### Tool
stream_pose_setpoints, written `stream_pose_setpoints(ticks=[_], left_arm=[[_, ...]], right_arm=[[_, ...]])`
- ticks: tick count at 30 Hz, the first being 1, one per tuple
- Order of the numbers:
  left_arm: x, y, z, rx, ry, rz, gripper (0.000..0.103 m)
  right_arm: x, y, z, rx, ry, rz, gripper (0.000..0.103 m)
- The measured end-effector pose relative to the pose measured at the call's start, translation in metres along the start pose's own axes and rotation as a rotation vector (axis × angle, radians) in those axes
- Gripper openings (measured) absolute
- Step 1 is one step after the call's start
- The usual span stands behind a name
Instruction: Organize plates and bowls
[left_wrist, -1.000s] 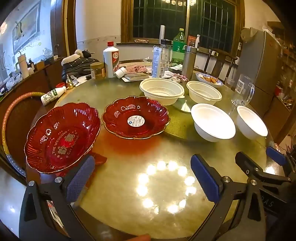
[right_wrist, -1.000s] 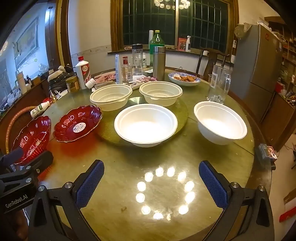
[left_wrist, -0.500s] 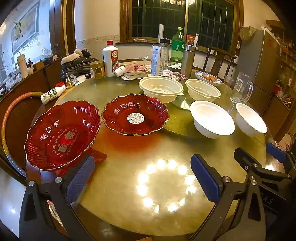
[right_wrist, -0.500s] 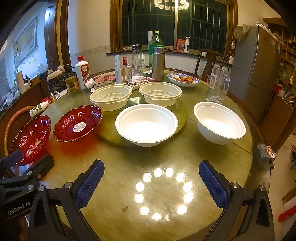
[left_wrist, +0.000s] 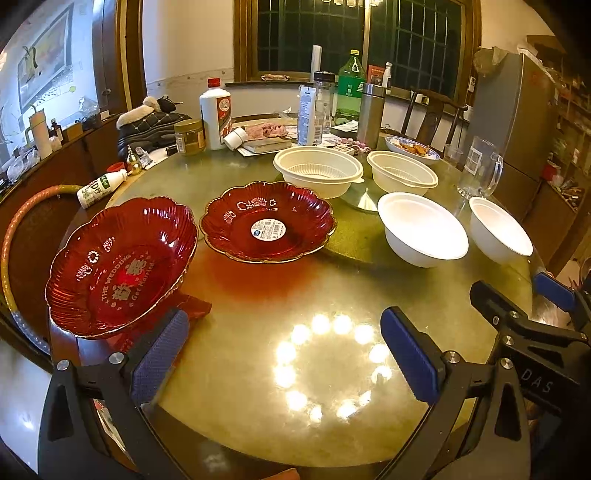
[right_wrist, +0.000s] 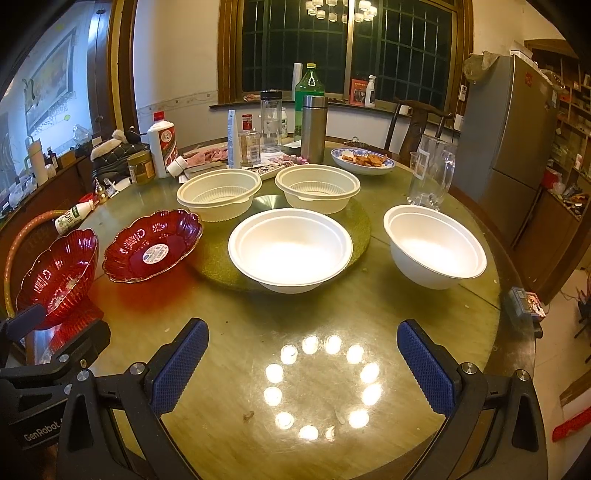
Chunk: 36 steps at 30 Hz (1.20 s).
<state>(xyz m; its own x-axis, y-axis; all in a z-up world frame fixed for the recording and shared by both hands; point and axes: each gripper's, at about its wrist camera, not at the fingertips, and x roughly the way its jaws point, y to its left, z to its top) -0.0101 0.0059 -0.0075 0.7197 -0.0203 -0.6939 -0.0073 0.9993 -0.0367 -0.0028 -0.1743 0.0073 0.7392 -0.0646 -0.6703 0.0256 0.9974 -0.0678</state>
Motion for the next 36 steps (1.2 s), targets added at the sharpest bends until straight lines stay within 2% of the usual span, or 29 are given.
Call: stream_pose_setpoints(ticks=[15, 23, 29, 33, 36], left_arm=[[-0.003, 0.004, -0.004, 0.001, -0.027, -0.019, 0.103], [-0.001, 0.010, -0.006, -0.020, -0.019, -0.058, 0.103], [-0.004, 0.009, -0.008, 0.004, -0.045, -0.037, 0.103], [-0.014, 0.016, -0.011, -0.009, -0.094, -0.051, 0.103], [-0.029, 0.031, -0.011, -0.032, -0.144, -0.050, 0.103]], right_arm=[[0.001, 0.004, 0.002, -0.003, -0.003, -0.008, 0.103], [0.000, 0.007, 0.002, -0.006, -0.008, -0.008, 0.103], [0.000, 0.011, 0.000, -0.011, -0.005, -0.012, 0.103], [-0.004, 0.012, 0.000, 0.001, -0.019, 0.045, 0.103], [-0.006, 0.012, 0.002, 0.029, -0.023, 0.168, 0.103]])
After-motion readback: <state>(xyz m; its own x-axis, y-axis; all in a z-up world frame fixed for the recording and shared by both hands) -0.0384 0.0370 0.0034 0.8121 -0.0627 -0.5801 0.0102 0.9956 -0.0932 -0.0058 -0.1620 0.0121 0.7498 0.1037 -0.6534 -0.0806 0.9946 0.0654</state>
